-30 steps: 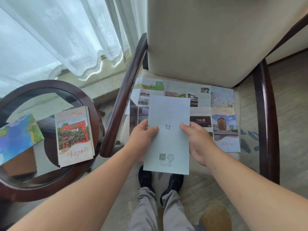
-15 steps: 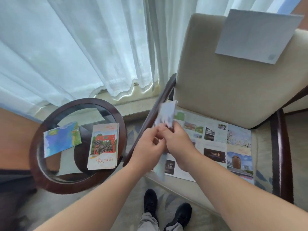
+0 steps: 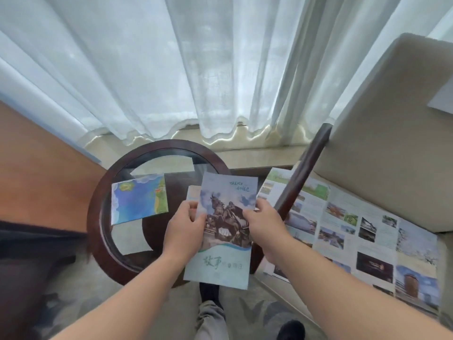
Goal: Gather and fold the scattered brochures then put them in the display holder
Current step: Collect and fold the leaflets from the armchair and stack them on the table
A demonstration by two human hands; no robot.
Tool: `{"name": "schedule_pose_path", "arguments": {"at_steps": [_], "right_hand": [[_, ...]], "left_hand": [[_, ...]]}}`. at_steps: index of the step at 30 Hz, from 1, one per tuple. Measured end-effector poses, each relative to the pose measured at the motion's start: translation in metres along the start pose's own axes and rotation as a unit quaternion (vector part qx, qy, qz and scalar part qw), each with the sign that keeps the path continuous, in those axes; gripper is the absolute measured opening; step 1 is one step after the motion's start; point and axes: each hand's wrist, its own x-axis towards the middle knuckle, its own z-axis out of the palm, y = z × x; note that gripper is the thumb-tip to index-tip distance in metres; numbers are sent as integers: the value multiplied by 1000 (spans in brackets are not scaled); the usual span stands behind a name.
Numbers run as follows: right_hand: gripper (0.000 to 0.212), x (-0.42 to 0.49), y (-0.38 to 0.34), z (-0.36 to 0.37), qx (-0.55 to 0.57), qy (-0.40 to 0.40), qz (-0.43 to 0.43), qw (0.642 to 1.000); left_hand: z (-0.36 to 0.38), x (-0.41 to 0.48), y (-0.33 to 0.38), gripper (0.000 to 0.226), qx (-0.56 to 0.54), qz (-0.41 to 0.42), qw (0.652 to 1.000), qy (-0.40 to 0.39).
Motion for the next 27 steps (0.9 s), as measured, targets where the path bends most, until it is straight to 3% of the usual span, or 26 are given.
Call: {"name": "schedule_pose_path", "arguments": {"at_steps": [3, 12, 19, 27], "right_hand": [[20, 24, 6, 30, -66, 46, -3, 997], [38, 88, 42, 88, -198, 45, 23, 979], [43, 115, 56, 97, -245, 84, 19, 966], [38, 123, 63, 90, -274, 53, 3, 960]], "left_hand": [[-12, 35, -29, 4, 45, -8, 999, -8], [6, 96, -95, 14, 174, -11, 984, -23], [28, 110, -109, 10, 170, -16, 985, -39], [33, 109, -108, 26, 162, -19, 986, -35]]}}
